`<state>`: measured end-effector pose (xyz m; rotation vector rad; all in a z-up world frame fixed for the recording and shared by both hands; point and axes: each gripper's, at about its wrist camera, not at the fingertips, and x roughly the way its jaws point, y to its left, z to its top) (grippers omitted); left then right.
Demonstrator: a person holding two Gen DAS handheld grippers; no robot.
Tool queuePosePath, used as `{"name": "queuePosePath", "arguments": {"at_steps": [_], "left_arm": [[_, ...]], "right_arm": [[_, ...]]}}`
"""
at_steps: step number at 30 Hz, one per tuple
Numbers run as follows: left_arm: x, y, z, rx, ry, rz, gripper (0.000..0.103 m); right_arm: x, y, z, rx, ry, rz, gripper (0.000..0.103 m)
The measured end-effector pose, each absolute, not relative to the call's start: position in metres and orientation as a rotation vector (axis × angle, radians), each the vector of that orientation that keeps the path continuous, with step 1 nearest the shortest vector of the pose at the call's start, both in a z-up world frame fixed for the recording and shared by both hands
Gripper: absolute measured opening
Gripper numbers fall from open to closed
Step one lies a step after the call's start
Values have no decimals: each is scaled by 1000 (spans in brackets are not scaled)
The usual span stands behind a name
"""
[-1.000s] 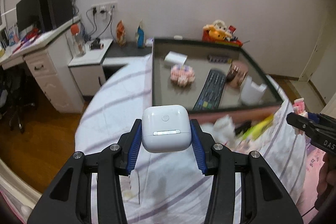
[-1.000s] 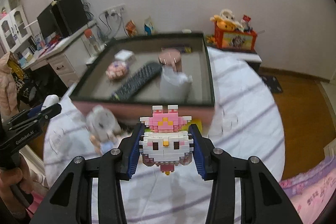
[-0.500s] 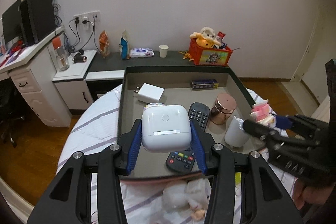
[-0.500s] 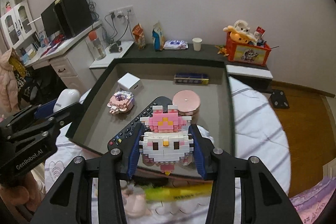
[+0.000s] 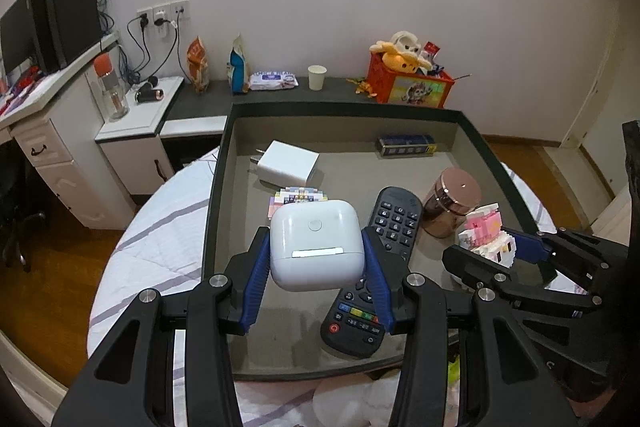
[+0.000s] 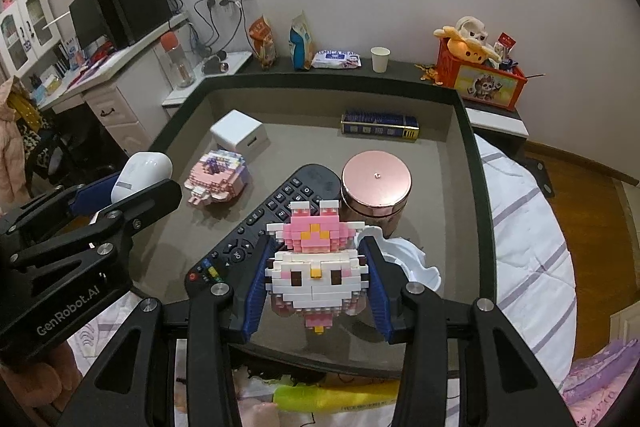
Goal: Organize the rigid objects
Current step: 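Carry earbud case and block cat over the tray and open both tools, then withdraw both tools and move them toward the white figurine and doll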
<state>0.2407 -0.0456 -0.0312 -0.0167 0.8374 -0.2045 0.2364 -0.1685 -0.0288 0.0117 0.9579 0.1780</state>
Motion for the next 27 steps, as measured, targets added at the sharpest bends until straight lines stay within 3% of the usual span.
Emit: {"name": "queuePosePath", "arguments": {"at_steps": [9, 13, 15, 16, 17, 18, 27], "left_arm": [[247, -49, -45, -8, 867, -193, 46], [246, -47, -44, 10, 858, -157, 60], [246, -44, -42, 12, 852, -142, 65], [245, -42, -41, 8, 850, -139, 79], [244, -41, -40, 4, 845, -139, 88], [242, -40, -38, 6, 837, -130, 101], [225, -36, -19, 14, 813, -93, 103]], "right_arm": [[240, -161, -35, -50, 951, 163, 45], [239, -160, -36, -68, 943, 156, 50], [239, -163, -36, -65, 941, 137, 64], [239, -164, -36, -68, 941, 132, 69], [238, -165, -36, -68, 936, 133, 80], [237, -166, -36, -69, 930, 134, 82], [227, -167, -23, -71, 915, 117, 85]]}}
